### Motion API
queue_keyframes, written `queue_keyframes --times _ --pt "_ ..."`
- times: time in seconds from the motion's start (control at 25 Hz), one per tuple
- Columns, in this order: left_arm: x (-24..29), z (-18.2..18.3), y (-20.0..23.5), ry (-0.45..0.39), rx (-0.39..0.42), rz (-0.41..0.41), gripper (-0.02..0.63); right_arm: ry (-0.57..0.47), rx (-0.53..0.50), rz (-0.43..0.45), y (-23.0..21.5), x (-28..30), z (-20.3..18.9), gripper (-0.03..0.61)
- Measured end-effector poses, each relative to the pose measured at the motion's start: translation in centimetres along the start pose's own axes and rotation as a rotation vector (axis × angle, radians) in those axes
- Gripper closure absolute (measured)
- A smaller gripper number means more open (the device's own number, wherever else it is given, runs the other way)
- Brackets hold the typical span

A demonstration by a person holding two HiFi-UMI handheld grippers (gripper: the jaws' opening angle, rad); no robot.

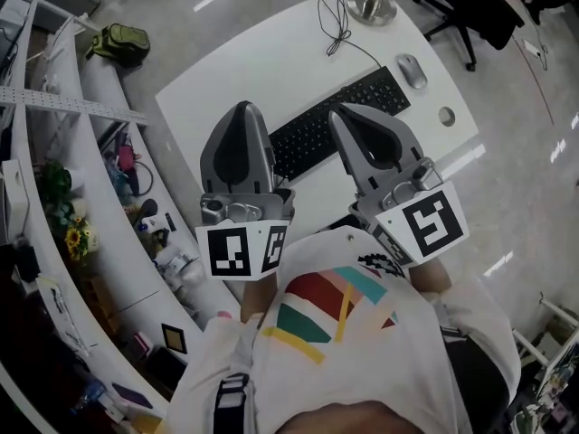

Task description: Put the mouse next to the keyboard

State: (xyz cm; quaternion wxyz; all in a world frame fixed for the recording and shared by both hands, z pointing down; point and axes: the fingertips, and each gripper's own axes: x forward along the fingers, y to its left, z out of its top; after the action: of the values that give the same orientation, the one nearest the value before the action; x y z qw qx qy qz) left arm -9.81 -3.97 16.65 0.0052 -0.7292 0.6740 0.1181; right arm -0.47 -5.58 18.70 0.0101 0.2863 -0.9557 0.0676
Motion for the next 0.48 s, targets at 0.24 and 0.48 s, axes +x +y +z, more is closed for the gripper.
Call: queue_keyframes --times 0.24,0.48 --pt "0.1 0.0 -0.2 -0.001 0.002 -0.015 0.571 0.032 0.002 0.022 0.9 0.2 -1.1 0.566" --pt "0.4 -0.2 -0.8 0.007 0.011 -0.032 0.571 0.048 -0.001 0.05 1.4 0.3 -1.5 0.566"
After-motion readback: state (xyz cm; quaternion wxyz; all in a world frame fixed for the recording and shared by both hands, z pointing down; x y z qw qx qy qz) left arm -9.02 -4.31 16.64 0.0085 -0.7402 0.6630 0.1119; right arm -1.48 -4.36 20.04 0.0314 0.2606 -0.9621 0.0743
